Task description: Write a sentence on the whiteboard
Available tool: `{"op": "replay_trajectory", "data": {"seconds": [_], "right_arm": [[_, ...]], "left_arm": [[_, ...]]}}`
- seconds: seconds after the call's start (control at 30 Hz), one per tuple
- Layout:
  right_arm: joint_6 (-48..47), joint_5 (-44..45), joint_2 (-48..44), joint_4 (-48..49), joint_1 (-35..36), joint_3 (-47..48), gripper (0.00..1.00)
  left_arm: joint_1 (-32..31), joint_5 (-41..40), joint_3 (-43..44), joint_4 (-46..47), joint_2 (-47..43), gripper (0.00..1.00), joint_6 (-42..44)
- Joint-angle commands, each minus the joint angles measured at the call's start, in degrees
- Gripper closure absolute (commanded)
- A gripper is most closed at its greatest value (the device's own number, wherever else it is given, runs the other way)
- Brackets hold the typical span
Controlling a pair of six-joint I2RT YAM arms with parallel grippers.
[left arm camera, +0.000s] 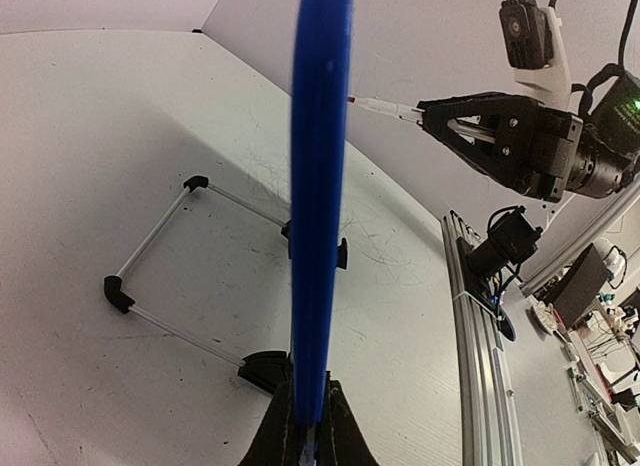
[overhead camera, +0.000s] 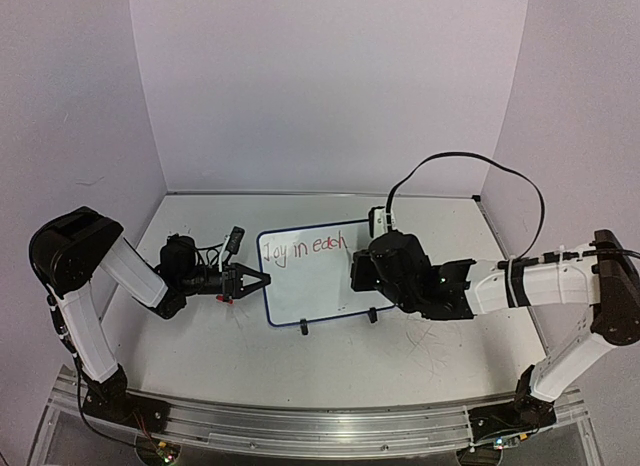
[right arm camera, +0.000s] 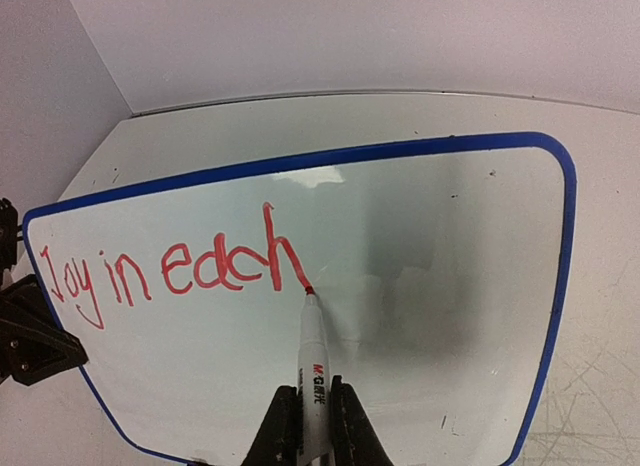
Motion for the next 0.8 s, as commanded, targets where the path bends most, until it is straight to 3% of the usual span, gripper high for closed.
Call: {"op": "replay_trajectory", "data": {"seconds": [0.0,0.17,0.43,0.77], "right_arm": [[-2.51,0.44,-1.75,0.68,-0.13,1.55,1.0],[-4.58,-3.25,-7.62,6.26,-0.13,-0.04,1.0],[-5.08,0.21,-18.52,5.13,-0.2,-10.33,1.0],[-9.04,0.75,-16.22,2.66,-0.16,-6.13,1.0]], "left_arm": [[0.42,-0.69,0.35,-2.43,-1.46,1.0,0.89],[0.42,-0.83,0.43,-2.43,-1.4,1.0,0.93],[0.42,-0.94,0.33,-2.62,-1.67,1.0,1.13],[0.42,-1.28,0.81,-3.0,-0.53,1.0,1.68]]}}
